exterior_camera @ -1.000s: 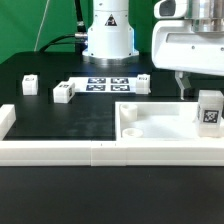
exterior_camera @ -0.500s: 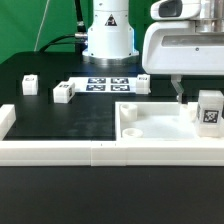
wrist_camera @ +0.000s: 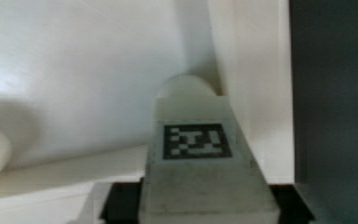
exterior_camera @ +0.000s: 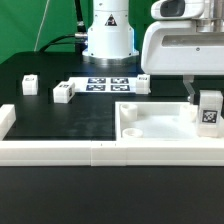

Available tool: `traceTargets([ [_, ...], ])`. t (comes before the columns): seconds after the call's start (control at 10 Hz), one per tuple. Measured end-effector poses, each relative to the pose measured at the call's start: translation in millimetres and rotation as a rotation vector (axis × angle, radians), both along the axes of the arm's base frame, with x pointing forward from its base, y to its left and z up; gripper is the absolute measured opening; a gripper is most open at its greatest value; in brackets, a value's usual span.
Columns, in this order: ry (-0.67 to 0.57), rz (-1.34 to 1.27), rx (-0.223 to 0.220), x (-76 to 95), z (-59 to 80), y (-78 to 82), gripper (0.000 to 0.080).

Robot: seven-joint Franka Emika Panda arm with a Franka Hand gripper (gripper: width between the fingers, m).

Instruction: Assemble one leg

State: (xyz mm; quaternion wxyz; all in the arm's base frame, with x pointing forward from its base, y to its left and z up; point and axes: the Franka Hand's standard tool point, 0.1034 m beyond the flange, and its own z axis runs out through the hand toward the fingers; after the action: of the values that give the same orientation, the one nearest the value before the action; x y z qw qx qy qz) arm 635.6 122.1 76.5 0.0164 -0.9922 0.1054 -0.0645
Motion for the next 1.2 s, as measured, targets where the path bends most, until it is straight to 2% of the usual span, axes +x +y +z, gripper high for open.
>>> traceTargets([
  [0.3, 0.003, -0.118, 0.017, 0.0, 0.0, -0.4, 0.0291],
  [1.0, 0.033, -1.138, 0.136, -2.7, -1.4, 2.1, 0.0292],
  [1.2, 0.041, -1.225, 0.154, -2.3, -1.4, 0.7, 0.0292],
])
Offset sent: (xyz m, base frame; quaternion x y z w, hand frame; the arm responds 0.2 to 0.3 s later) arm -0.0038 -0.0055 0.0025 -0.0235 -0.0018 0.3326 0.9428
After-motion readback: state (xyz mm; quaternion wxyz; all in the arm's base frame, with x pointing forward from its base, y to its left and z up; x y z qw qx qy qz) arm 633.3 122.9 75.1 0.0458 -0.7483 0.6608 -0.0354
